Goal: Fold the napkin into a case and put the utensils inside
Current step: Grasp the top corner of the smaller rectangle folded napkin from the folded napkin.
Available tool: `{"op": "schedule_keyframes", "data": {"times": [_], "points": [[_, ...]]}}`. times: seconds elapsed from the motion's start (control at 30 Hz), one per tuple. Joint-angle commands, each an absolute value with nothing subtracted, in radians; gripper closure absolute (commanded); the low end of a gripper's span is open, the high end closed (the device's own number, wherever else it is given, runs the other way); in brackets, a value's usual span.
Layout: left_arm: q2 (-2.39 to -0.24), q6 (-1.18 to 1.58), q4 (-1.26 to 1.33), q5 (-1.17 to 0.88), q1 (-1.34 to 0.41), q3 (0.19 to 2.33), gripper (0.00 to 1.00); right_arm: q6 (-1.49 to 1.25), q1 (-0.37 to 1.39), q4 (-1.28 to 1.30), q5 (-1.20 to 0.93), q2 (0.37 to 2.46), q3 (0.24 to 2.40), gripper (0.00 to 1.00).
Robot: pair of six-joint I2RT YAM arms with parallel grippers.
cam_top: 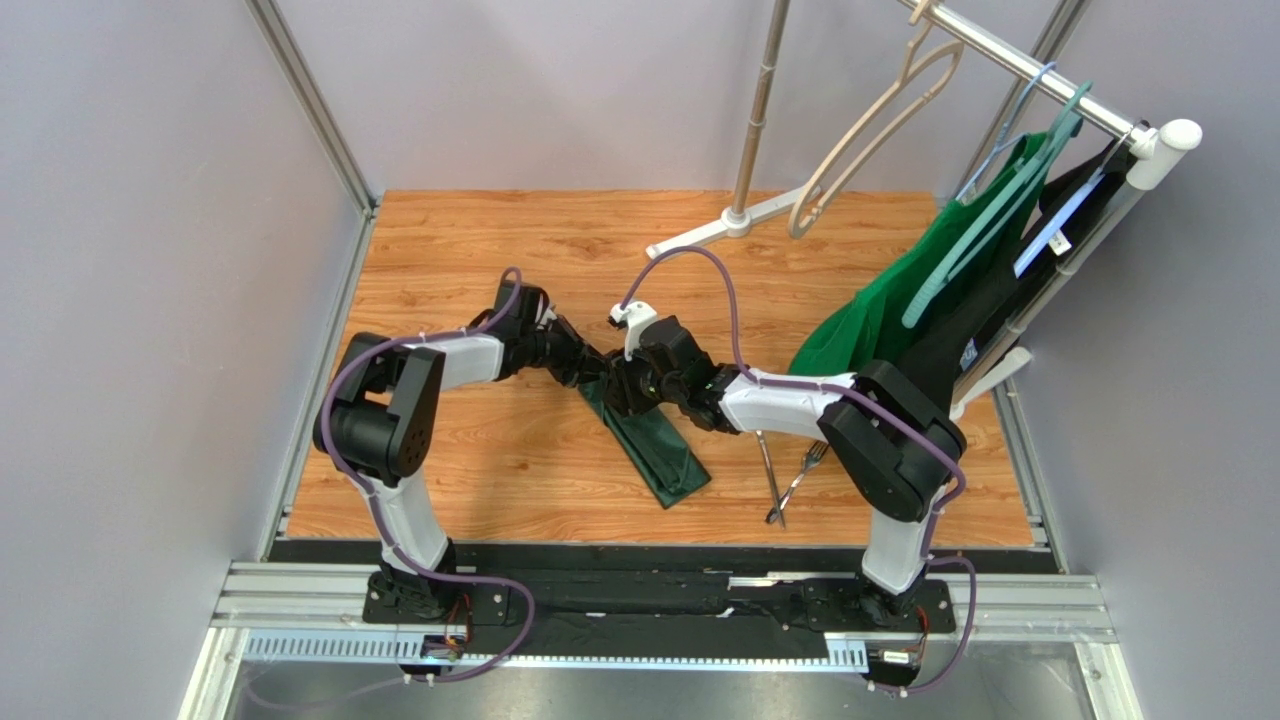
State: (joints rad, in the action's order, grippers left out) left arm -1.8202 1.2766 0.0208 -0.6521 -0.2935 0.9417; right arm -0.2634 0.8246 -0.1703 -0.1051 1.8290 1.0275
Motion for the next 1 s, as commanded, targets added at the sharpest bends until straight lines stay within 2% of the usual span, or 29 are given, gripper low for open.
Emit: {"op": "schedule_keyframes", "data": {"times": [0.0,0.2,0.37,0.53,0.87,0.97], "points": [[-1.767,1.327,0.052,-0.669,-0.291,0.925,1.0,-0.232,0.83,-0.215,-0.058,1.801,1.046,0.63],[-1.752,1.351,0.063,-0.666,-0.291,0.907,1.0,-0.239,0.834,-0.216,-0.063,1.809,1.06,0.68],[-1.756,1.384,0.092,-0.683,-0.291,0.888,1.0,-0.218,0.845,-0.241,-0.077,1.802,1.042,0.58],[-1.766,1.454,0.149,-0.701,-0.291,0.856,1.0,-0.189,0.861,-0.255,-0.065,1.825,1.054,0.58],[-1.738,1.54,0.176,-0.689,-0.29,0.815,1.0,-0.147,0.903,-0.249,0.075,1.879,1.083,0.63],[-1.732,1.572,0.215,-0.698,-0.29,0.801,1.0,-0.156,0.905,-0.262,0.132,1.878,1.066,0.67]]}}
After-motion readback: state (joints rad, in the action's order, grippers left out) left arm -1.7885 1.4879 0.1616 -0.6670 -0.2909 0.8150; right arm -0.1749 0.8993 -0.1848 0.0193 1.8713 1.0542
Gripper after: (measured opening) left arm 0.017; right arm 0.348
